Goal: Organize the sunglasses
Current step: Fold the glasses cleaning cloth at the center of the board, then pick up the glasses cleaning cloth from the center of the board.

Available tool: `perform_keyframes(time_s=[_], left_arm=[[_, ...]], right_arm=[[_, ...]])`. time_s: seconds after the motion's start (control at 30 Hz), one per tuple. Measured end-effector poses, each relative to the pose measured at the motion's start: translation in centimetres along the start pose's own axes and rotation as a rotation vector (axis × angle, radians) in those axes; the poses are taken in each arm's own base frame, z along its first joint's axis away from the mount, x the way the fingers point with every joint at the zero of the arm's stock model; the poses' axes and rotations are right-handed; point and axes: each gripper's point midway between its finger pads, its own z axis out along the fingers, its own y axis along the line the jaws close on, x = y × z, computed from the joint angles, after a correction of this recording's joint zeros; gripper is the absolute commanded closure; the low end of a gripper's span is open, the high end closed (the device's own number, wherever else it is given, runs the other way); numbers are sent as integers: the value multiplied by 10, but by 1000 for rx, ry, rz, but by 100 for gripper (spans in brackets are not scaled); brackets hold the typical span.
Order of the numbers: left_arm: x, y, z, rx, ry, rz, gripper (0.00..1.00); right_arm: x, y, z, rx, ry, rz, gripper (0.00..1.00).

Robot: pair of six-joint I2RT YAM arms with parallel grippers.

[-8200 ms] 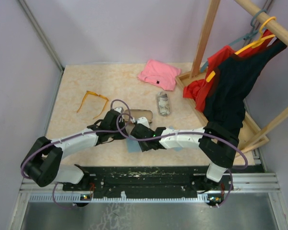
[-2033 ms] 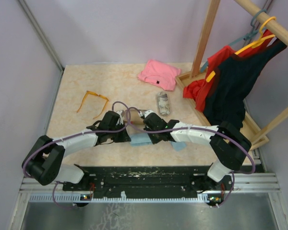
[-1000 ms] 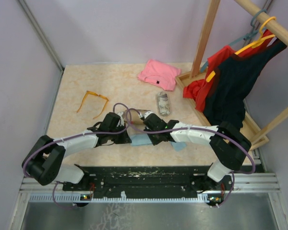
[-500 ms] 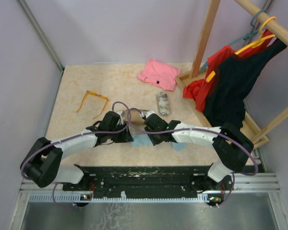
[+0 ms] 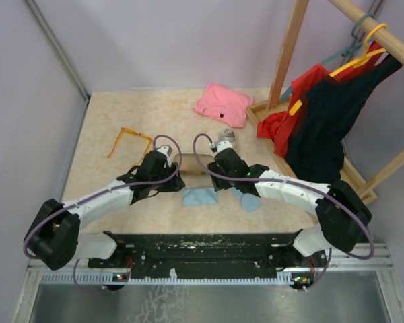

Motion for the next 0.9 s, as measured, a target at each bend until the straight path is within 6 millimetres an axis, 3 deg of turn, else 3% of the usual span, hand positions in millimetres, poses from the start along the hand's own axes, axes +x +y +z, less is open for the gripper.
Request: perform_keyframes(time_s=[0.23,0.5,0.77,0.9], left_arm=[[10,6,15,-16,27,0,43],[15,6,26,-2,38,2,50],[28,10,33,-3,78,1,53],[29,9,34,1,80,1,54]], right_arm=[[31,4,25,-7,115,11,46],[34,10,35,-19,118,38,48],[57,8,50,-10,194,26,53],[53,11,55,-16,185,25,54]])
